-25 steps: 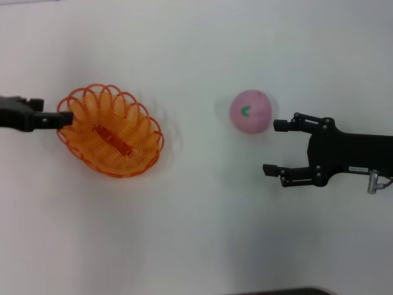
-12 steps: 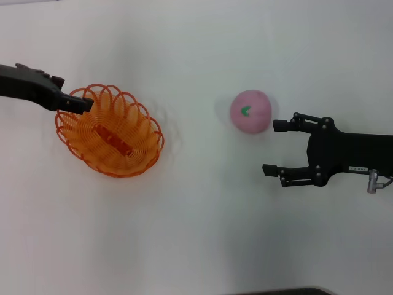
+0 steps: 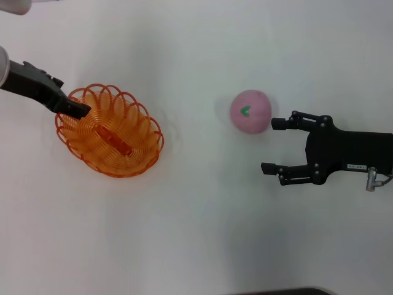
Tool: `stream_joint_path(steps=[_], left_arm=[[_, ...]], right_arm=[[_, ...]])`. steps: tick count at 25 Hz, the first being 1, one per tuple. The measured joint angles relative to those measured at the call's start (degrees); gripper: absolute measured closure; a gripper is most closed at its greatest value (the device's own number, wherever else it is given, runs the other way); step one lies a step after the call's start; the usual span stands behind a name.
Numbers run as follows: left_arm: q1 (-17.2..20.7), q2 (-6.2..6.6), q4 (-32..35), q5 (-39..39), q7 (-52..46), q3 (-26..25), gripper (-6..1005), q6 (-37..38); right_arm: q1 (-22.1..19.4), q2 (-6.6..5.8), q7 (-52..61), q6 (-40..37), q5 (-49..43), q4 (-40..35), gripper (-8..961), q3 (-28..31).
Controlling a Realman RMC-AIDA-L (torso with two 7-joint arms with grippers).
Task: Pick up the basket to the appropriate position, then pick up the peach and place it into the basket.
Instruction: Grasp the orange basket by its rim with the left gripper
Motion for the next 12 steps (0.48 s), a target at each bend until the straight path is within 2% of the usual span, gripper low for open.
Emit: stream_joint_path(steps=[12], left_arm=[[-0.52, -0.13, -0.8, 0.94, 0.14, 0.1, 161, -0.97]], right_arm=[[0.1, 0.0, 0.01, 0.01, 0.02, 0.0, 23, 0.0]])
